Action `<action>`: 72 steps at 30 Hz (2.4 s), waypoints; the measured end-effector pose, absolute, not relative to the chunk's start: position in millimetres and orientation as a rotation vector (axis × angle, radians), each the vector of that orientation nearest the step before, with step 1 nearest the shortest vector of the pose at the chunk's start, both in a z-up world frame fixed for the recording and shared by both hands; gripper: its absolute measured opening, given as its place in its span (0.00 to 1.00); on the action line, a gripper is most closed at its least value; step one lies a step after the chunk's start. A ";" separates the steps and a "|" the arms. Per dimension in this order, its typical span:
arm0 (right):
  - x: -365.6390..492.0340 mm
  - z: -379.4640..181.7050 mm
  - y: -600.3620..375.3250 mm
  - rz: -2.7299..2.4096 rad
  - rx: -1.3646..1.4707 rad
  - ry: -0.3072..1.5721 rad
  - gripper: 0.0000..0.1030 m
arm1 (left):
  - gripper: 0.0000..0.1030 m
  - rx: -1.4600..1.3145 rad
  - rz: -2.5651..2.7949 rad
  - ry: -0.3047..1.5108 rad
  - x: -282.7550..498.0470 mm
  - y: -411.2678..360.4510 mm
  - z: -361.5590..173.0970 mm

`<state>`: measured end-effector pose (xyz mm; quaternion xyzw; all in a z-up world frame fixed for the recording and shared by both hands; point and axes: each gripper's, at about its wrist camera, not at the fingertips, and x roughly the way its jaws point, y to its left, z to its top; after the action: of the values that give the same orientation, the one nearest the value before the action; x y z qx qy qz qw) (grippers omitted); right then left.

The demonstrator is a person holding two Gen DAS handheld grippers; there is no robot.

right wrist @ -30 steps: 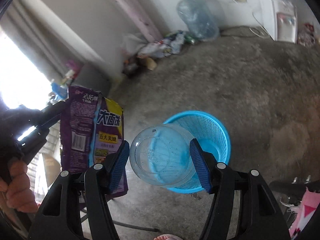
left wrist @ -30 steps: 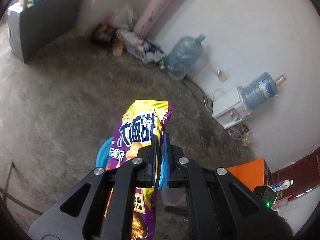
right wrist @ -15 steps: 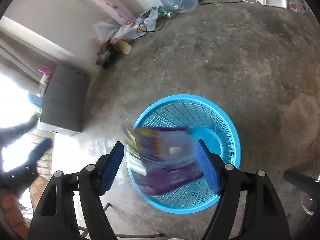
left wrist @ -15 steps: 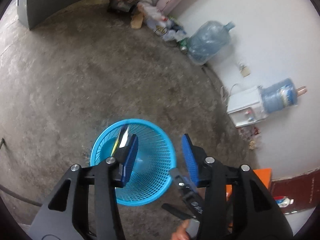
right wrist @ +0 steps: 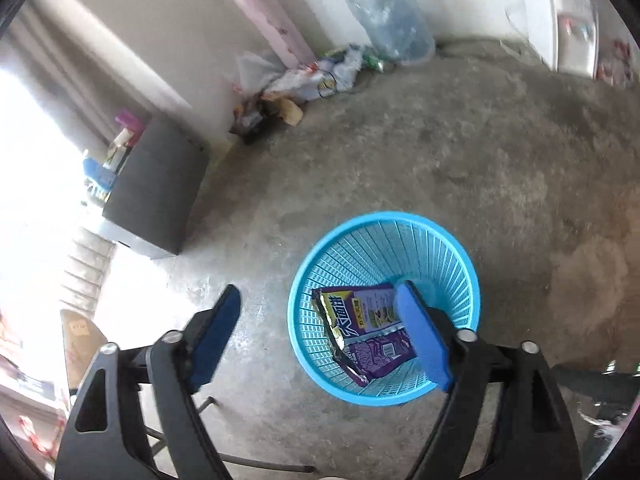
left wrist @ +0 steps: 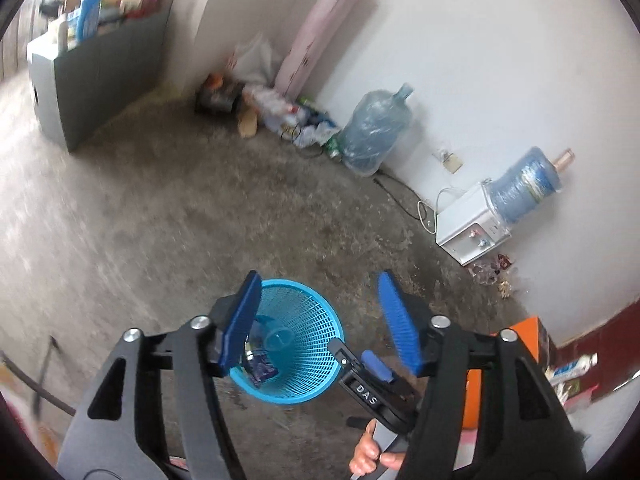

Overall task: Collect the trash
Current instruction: 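Open both grippers to drop the bag and cup into the wastebasket, then move both grippers back toward the table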

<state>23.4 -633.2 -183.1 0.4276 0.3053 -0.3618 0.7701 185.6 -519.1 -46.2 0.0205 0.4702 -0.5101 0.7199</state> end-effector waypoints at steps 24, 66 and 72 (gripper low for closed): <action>78.9 8.9 -422.9 -0.584 0.178 0.600 0.94 | 0.91 0.081 -0.682 0.738 161.3 -185.8 63.4; 171.4 43.1 -189.9 0.362 0.196 0.594 0.81 | 0.88 -0.192 -0.249 0.596 141.6 116.7 20.3; 188.2 26.7 -145.4 0.520 0.172 0.679 0.73 | 0.79 -0.192 -0.224 0.637 146.2 131.8 3.4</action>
<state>188.2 -145.4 26.7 0.0831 0.3290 0.2520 0.9063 146.2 131.8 3.4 -0.0938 0.3118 -0.1098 0.9391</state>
